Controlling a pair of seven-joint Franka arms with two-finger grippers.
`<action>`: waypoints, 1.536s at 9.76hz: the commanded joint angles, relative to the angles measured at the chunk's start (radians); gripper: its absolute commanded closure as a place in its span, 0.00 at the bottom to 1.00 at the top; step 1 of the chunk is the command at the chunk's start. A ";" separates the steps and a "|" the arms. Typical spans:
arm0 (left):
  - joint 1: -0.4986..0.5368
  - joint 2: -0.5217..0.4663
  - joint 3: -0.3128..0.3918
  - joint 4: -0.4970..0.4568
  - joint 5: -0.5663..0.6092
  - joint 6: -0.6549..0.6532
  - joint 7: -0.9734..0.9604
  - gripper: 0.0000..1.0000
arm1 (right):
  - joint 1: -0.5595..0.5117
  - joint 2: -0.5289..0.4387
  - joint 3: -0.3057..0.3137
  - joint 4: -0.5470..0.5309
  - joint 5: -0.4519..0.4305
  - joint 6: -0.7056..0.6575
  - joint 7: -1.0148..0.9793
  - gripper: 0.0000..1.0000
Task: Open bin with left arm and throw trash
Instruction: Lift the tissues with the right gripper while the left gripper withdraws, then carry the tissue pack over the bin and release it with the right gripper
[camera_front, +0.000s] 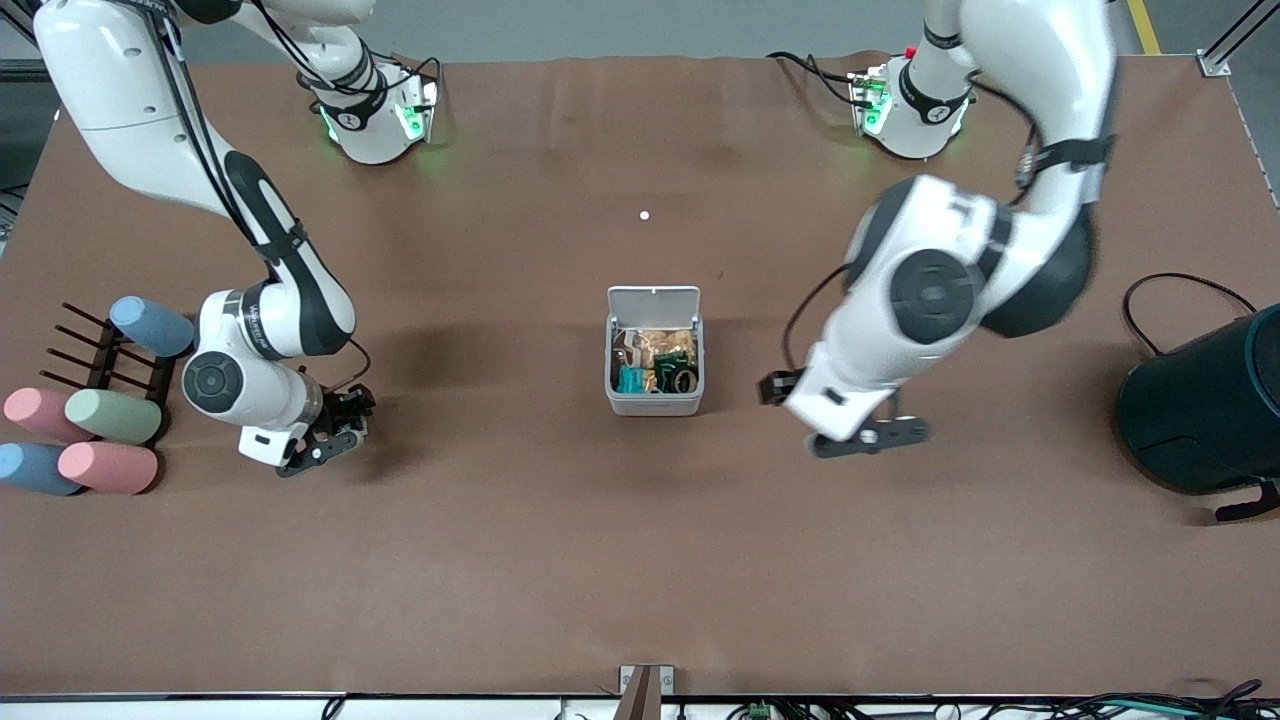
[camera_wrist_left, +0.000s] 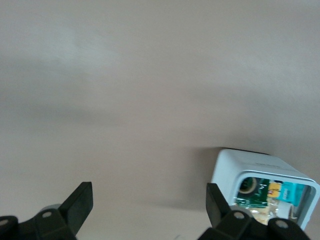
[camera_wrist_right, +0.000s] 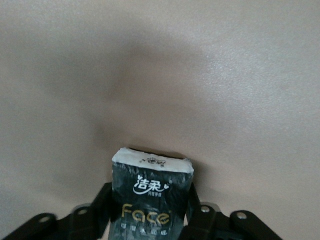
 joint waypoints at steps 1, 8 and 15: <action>0.104 -0.100 -0.008 -0.025 0.001 -0.079 0.050 0.00 | -0.016 -0.025 0.024 -0.032 0.020 0.007 0.005 0.56; 0.334 -0.281 -0.010 -0.024 0.006 -0.275 0.209 0.00 | 0.016 -0.072 0.258 0.080 0.235 -0.095 0.372 0.56; 0.473 -0.395 -0.234 -0.147 0.099 -0.256 0.222 0.00 | 0.304 -0.057 0.349 0.287 0.218 -0.094 1.069 0.56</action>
